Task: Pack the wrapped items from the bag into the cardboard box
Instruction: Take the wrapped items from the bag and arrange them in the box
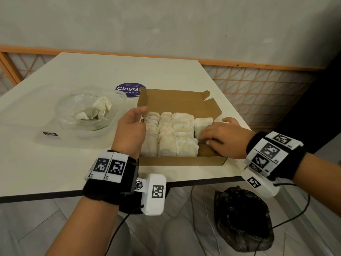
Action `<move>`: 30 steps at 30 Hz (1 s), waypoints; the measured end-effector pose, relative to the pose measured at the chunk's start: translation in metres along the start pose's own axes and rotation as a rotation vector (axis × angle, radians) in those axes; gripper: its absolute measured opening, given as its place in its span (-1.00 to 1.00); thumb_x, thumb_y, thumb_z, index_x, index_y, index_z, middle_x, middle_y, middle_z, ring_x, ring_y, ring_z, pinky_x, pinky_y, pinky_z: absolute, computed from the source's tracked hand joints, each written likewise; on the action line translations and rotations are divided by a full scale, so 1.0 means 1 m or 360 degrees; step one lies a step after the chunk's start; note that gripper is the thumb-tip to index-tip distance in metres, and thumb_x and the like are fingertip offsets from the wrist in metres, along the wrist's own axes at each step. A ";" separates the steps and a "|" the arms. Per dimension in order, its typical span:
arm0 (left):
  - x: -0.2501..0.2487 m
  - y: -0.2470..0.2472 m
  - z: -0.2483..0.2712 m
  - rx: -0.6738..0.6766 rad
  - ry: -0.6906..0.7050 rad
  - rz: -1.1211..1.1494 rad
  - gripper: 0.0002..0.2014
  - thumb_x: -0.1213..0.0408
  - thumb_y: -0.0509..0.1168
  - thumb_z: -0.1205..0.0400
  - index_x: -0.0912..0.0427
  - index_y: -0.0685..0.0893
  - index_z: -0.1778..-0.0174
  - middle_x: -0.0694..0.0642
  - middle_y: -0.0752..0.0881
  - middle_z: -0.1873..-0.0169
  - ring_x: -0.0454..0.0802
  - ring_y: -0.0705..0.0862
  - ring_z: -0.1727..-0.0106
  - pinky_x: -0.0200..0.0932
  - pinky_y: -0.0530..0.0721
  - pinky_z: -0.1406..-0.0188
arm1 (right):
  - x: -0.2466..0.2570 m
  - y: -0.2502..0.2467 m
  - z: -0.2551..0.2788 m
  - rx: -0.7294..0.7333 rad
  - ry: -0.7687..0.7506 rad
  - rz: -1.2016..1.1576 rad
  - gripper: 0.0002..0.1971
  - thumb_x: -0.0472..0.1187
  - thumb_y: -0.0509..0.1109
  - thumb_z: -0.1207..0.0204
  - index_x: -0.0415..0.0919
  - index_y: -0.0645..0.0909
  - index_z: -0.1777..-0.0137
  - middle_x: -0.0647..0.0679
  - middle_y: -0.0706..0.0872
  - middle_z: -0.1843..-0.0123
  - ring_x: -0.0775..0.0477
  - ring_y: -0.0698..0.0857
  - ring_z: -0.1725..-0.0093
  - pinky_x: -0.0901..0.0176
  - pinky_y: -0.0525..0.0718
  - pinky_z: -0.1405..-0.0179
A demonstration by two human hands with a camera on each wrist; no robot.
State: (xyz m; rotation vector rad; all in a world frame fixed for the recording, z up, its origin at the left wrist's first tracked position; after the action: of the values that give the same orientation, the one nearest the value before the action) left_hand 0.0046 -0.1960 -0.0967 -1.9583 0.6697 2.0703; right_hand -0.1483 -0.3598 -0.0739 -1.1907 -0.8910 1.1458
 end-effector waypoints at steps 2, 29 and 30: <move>0.000 -0.001 0.001 -0.0006 -0.0030 0.0015 -0.45 0.74 -0.03 -0.43 0.13 0.64 -0.08 0.19 0.60 -0.36 0.09 0.56 -0.40 0.00 0.64 -0.23 | -0.002 0.001 0.001 -0.0008 0.0022 -0.0013 -0.65 -0.15 0.10 -0.66 0.11 0.50 -0.38 0.26 0.52 -0.40 0.13 0.37 -0.47 -0.19 -0.05 -0.55; -0.076 -0.076 -0.052 0.0278 0.0055 -0.2054 -0.45 0.32 0.43 -0.49 -0.04 0.49 -0.41 0.12 0.60 -0.21 0.08 0.62 -0.09 -0.12 0.60 -0.06 | -0.020 0.049 0.018 -0.1249 0.0817 -0.2575 -0.49 -0.23 0.31 -0.58 0.05 0.37 -0.52 0.00 0.51 -0.44 0.02 0.50 -0.36 0.09 0.48 -0.25; -0.073 -0.073 -0.054 0.0281 0.0090 -0.2150 -0.47 0.32 0.43 -0.49 -0.02 0.52 -0.39 0.11 0.60 -0.23 0.09 0.62 -0.15 -0.10 0.60 -0.12 | -0.020 0.049 0.019 -0.1253 0.0803 -0.2582 -0.50 -0.22 0.31 -0.58 0.06 0.38 -0.51 0.00 0.51 -0.44 0.03 0.51 -0.36 0.07 0.48 -0.28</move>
State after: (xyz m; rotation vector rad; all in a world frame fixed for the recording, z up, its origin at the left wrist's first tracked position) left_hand 0.0917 -0.1462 -0.0381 -1.5678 -0.4188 1.0401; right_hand -0.1801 -0.3754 -0.1172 -0.7941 -1.4409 -0.8361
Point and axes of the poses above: each hand's wrist, its own z-axis away from the middle knuckle, its own y-axis out of the palm, x = y × z, the point moved 7 cm from there along -z, towards the middle knuckle
